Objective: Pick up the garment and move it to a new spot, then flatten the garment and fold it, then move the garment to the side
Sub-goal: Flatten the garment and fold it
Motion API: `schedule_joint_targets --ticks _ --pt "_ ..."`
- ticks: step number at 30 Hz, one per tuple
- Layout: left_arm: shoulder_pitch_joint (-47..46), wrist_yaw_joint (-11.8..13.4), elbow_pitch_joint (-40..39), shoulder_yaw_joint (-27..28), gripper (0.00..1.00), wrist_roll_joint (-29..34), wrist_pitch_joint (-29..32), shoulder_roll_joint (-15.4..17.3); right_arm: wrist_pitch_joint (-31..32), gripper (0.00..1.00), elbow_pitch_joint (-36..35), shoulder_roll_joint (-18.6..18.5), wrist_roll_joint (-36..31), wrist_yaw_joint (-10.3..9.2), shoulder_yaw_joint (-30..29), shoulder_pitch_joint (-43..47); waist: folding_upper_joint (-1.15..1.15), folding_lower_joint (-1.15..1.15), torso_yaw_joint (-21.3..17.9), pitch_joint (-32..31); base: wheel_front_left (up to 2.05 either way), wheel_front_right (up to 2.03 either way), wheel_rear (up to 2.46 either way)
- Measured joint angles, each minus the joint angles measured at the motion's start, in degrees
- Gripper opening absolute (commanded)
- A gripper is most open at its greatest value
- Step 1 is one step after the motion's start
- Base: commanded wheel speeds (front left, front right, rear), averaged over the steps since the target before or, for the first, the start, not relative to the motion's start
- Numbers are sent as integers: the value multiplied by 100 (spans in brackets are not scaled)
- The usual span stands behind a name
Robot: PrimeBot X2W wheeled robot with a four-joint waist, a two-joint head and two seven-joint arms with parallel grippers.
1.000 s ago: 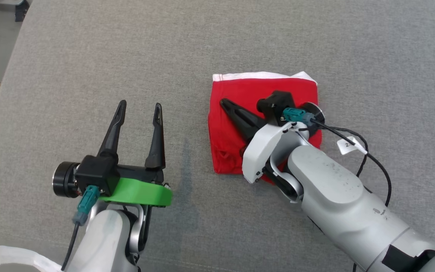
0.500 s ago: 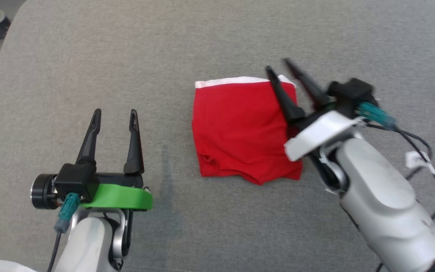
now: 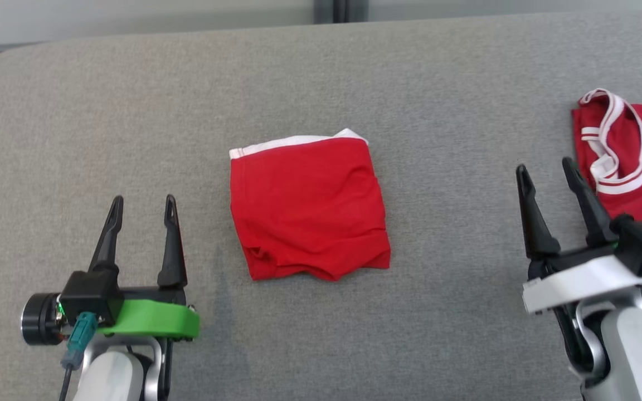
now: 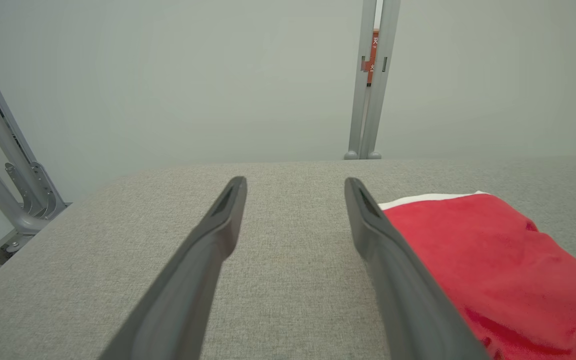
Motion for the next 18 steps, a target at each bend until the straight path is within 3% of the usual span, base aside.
schedule_joint_targets --ticks 6,18 --pt "391 45 -64 -36 100 -30 104 74 399 100 -632 172 -100 0 -110 717 0 0 -177 -372 0 0 0" --pt "1027 94 -51 -168 100 -130 254 124 855 100 -1131 330 -102 0 -236 1574 0 0 -270 -1133 0 0 0"
